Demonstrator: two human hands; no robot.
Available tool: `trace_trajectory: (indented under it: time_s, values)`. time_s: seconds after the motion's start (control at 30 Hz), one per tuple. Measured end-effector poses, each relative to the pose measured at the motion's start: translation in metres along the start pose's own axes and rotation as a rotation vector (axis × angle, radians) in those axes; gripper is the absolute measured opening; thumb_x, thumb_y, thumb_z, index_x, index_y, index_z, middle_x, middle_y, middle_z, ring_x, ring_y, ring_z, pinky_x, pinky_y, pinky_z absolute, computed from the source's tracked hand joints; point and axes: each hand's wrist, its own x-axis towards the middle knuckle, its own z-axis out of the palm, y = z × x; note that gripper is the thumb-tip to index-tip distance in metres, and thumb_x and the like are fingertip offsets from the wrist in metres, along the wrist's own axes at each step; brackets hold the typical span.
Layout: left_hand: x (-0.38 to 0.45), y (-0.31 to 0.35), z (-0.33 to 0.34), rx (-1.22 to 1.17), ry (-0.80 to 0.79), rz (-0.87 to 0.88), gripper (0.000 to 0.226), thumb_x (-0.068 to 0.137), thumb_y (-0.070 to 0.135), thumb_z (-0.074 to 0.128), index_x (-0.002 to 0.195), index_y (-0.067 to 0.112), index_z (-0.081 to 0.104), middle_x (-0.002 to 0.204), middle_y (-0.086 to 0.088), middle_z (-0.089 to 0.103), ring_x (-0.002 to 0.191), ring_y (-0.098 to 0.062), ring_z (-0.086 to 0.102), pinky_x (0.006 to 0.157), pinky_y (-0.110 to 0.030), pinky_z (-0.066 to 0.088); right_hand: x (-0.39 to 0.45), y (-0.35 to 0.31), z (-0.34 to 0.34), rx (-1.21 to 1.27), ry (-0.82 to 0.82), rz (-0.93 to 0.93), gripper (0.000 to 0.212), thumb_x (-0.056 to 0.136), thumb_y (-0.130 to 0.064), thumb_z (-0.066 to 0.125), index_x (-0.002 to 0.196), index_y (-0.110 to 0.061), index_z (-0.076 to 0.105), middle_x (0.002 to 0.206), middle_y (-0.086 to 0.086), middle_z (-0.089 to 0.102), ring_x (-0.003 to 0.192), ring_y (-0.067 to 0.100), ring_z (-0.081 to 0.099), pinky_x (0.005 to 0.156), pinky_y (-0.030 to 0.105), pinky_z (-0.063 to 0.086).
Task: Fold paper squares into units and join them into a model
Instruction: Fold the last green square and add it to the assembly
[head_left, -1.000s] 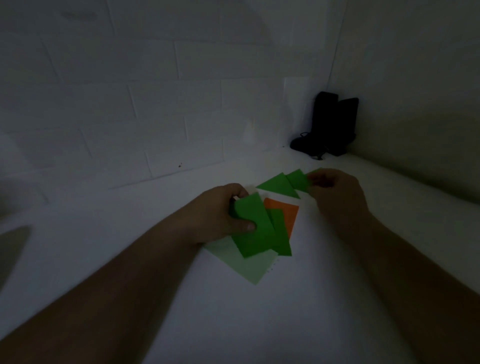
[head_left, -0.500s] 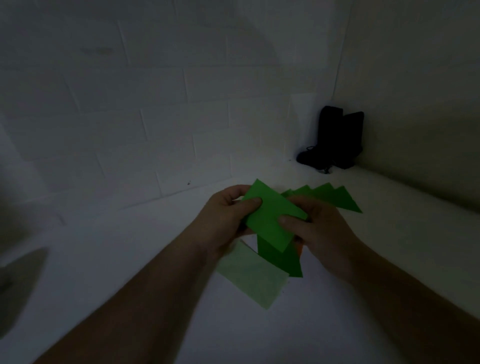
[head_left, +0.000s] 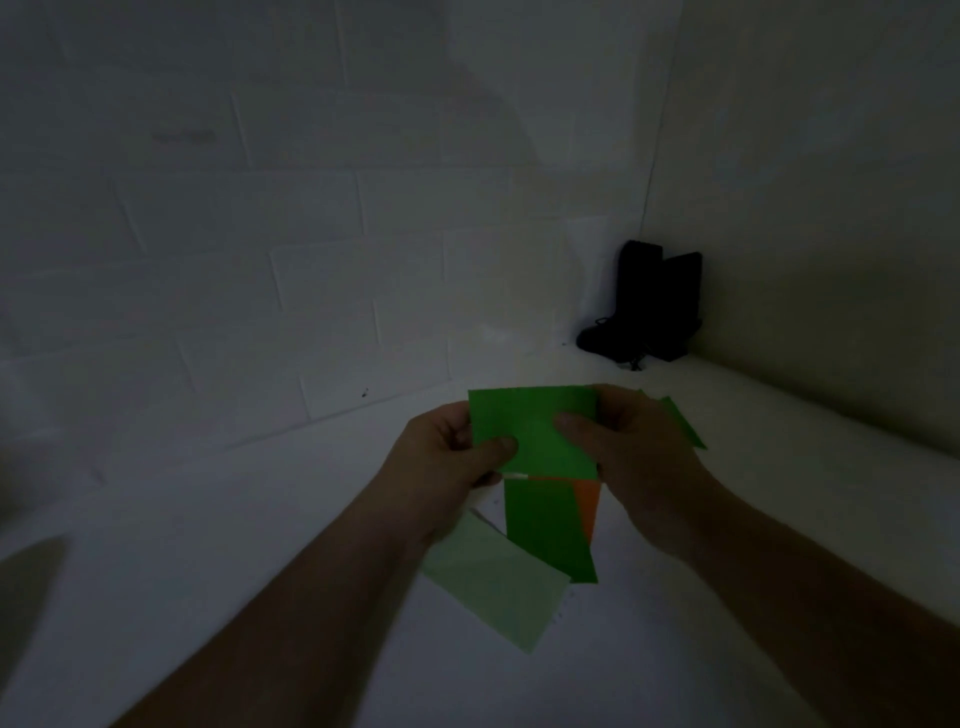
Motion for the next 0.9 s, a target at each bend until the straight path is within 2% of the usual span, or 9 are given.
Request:
trace_trajectory:
  time_s: [0.1, 0.2, 0.3, 0.4, 0.43, 0.53, 0.6, 0.73, 0.9]
  values:
    - [0.000, 0.004, -0.002, 0.064, 0.075, 0.016, 0.022, 0.094, 0.001, 0.067, 0.113, 0.010, 0.075, 0.106, -0.005, 0.079, 0.096, -0.018, 0.072, 0.082, -0.027, 0.056, 0.000, -0.008, 0.003, -0.043, -0.070, -0.034, 0.012, 0.092, -0.009, 0.071, 0.089, -0.019, 0.077, 0.086, 0.008, 0.077, 0.081, 0.018, 0.075, 0.076, 0.038, 0.062]
    - [0.002, 0.008, -0.005, 0.086, 0.255, -0.004, 0.022, 0.093, 0.013, 0.072, 0.114, 0.019, 0.072, 0.097, -0.007, 0.072, 0.088, -0.019, 0.069, 0.079, -0.028, 0.056, -0.001, -0.004, 0.002, -0.343, -0.046, -0.295, 0.019, 0.086, -0.009, 0.078, 0.078, -0.025, 0.072, 0.080, -0.001, 0.069, 0.073, 0.002, 0.065, 0.064, 0.015, 0.052]
    - [-0.003, 0.017, 0.001, -0.379, 0.181, -0.280, 0.046, 0.100, 0.037, 0.062, 0.131, 0.004, 0.058, 0.099, -0.014, 0.073, 0.080, -0.025, 0.071, 0.074, -0.035, 0.063, 0.001, 0.013, 0.003, -0.728, 0.024, -0.692, 0.011, 0.080, -0.016, 0.083, 0.085, -0.023, 0.076, 0.090, -0.004, 0.059, 0.081, 0.012, 0.060, 0.069, 0.027, 0.053]
    - [-0.007, 0.022, 0.006, -0.566, -0.050, -0.384, 0.077, 0.094, 0.066, 0.044, 0.131, 0.000, 0.062, 0.115, -0.018, 0.074, 0.088, -0.028, 0.076, 0.078, -0.037, 0.064, 0.001, 0.025, 0.003, -0.866, 0.053, -0.779, 0.018, 0.075, -0.024, 0.087, 0.092, -0.024, 0.080, 0.107, 0.004, 0.057, 0.098, 0.025, 0.055, 0.077, 0.036, 0.051]
    - [-0.008, 0.021, 0.008, -0.552, -0.047, -0.356, 0.071, 0.091, 0.060, 0.051, 0.128, 0.001, 0.064, 0.116, -0.019, 0.074, 0.090, -0.028, 0.076, 0.080, -0.038, 0.064, 0.000, 0.025, 0.003, -0.865, 0.052, -0.773, 0.022, 0.073, -0.022, 0.088, 0.093, -0.026, 0.080, 0.115, 0.006, 0.056, 0.105, 0.027, 0.052, 0.082, 0.035, 0.049]
    - [-0.007, 0.017, 0.009, -0.439, 0.047, -0.251, 0.029, 0.095, 0.013, 0.063, 0.119, -0.001, 0.068, 0.116, -0.022, 0.074, 0.094, -0.027, 0.076, 0.086, -0.037, 0.062, -0.001, 0.027, 0.000, -0.842, 0.019, -0.735, 0.034, 0.073, -0.012, 0.087, 0.097, -0.035, 0.079, 0.136, 0.006, 0.048, 0.122, 0.029, 0.043, 0.094, 0.029, 0.039]
    - [-0.004, 0.011, 0.005, -0.409, 0.089, -0.225, 0.029, 0.095, -0.003, 0.060, 0.123, -0.006, 0.065, 0.115, -0.024, 0.073, 0.094, -0.028, 0.075, 0.086, -0.036, 0.062, -0.001, 0.027, 0.001, -0.732, 0.048, -0.650, 0.043, 0.072, -0.008, 0.087, 0.092, -0.044, 0.076, 0.140, -0.001, 0.045, 0.124, 0.024, 0.044, 0.096, 0.027, 0.040]
    - [-0.002, 0.010, 0.004, -0.378, 0.104, -0.192, 0.038, 0.090, -0.011, 0.062, 0.127, -0.006, 0.059, 0.117, -0.024, 0.073, 0.097, -0.031, 0.075, 0.083, -0.038, 0.063, -0.005, 0.020, -0.002, -0.372, -0.037, -0.406, 0.048, 0.075, -0.004, 0.086, 0.082, -0.049, 0.072, 0.122, -0.008, 0.059, 0.107, 0.009, 0.064, 0.088, 0.021, 0.055]
    - [-0.008, 0.004, 0.004, -0.109, -0.037, -0.132, 0.054, 0.077, -0.014, 0.071, 0.128, -0.001, 0.063, 0.121, -0.024, 0.071, 0.111, -0.042, 0.070, 0.097, -0.056, 0.056, -0.010, 0.014, -0.010, -0.313, -0.152, -0.263, 0.035, 0.076, -0.002, 0.084, 0.083, -0.035, 0.075, 0.091, -0.013, 0.075, 0.088, 0.004, 0.071, 0.080, 0.023, 0.058]
